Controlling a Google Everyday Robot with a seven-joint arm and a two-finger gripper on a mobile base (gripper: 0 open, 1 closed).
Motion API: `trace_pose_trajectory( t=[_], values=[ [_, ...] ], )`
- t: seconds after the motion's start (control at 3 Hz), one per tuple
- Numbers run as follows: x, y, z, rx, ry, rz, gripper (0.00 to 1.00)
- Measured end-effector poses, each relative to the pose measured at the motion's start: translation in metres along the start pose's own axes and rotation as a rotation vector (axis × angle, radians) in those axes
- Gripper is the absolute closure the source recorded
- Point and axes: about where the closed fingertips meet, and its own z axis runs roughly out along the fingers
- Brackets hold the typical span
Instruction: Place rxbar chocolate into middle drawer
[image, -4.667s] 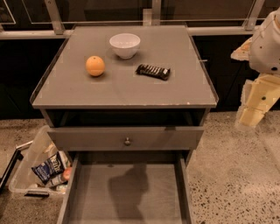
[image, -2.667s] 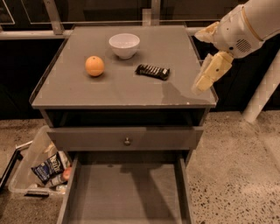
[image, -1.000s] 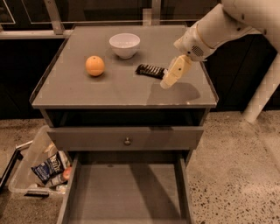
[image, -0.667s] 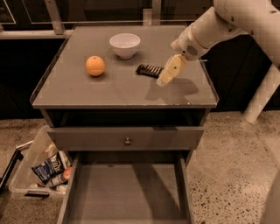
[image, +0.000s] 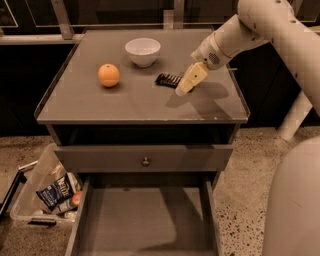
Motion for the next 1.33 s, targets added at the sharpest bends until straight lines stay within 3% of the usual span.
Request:
trace_pose_trajectory(
  t=[0.33,1.0,1.33],
  values=[
    [-0.003,-0.020,0.046,-0.065,0.006,0.024,0.00],
    [0.002,-0.026,0.059,-0.060,0.024,0.037,0.00],
    [0.002,-0.026,0.059,-0.060,0.024,0.037,0.19]
  ],
)
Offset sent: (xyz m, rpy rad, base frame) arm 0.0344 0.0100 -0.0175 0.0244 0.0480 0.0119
